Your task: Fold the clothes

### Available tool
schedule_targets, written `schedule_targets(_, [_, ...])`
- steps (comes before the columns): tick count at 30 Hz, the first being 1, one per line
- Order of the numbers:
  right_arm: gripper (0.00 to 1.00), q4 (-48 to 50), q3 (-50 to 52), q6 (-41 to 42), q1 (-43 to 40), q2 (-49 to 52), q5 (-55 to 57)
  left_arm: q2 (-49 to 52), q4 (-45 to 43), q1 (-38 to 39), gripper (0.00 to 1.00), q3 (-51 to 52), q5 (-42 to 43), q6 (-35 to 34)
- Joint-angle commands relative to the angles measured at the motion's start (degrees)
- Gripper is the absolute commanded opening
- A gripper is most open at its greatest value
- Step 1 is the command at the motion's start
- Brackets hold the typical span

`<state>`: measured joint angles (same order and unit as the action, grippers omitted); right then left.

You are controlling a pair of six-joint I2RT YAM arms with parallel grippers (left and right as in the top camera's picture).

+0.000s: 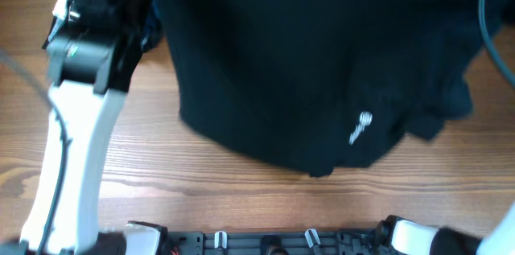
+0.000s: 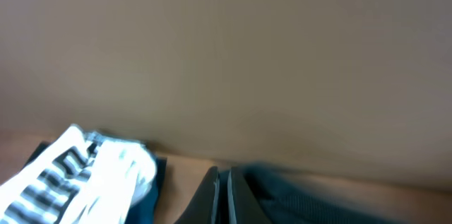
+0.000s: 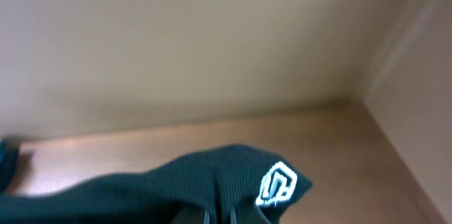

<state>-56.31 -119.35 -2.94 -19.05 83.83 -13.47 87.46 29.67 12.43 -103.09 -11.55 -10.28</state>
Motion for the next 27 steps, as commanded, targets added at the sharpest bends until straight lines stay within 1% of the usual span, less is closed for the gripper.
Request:
schedule_targets(1, [0.04, 9.42, -0.42, -0.07, -0.42, 7.21, -1.92, 6.80, -11.06, -3.28, 0.04, -0.17, -3.52, 1.14])
schedule_targets(4, [0.04, 20.81, -0.44, 3.32, -0.42, 11.72, -2.05, 10.97, -23.21, -3.87, 0.04, -0.17, -3.50, 1.11])
schedule_targets(5, [0.04, 25.64, -0.44, 4.35, -0.42, 12.50, -2.10, 12.11, -28.09, -3.87, 0.04, -0.17, -3.52, 1.11])
schedule_targets(7, [0.04, 32.44, -0.44, 5.64, -0.42, 12.79, -2.03, 13.29, -35.12, -3.87, 0.04, -0.17, -3.52, 1.09])
schedule_targets(9, [0.04, 35.04, -0.44, 6.05, -0.42, 12.76, -2.03, 13.79, -38.91, -4.11, 0.04, -0.17, -3.50, 1.09])
schedule_targets(11, [0.04, 34.64, -0.42, 5.97, -0.42, 13.20, -2.05, 14.10, -39.36, -4.59, 0.04, -0.17, -3.50, 1.07])
schedule_targets(14, [0.04, 31.56, -0.26, 5.70, -0.33, 15.87, -2.08, 15.72, -35.21, -6.08, 0.04, -0.17, -1.38, 0.87])
schedule_targets(16, [0.04, 27.45, -0.26, 5.44, -0.17, 18.82, -2.58, 17.62, -29.05, -6.78, 0.04, -0.15, 2.05, 0.85])
schedule_targets(19, [0.04, 20.17, -0.26, 3.76, 0.52, 23.19, -4.63, 20.87, -17.00, -6.82, 0.04, -0.15, 2.75, 0.85])
schedule_targets(20, [0.04, 17.59, -0.24, 2.75, 0.72, 24.72, -5.29, 21.53, -14.38, -6.82, 0.04, -0.15, 2.75, 0.85])
schedule_targets(21, [0.04, 14.95, -0.20, 2.27, 0.81, 25.99, -6.08, 22.91, -9.51, -6.82, 0.04, -0.15, 2.75, 0.85])
schedule_targets(24, [0.04, 6.03, -0.20, 1.46, 0.94, 27.98, -7.58, 23.89, 0.57, -6.82, 0.04, -0.15, 2.80, 0.83])
schedule_targets(27, [0.04, -1.51, -0.20, 1.44, 0.81, 27.50, -7.56, 23.17, 7.74, -6.82, 0.04, -0.15, 4.63, 0.83])
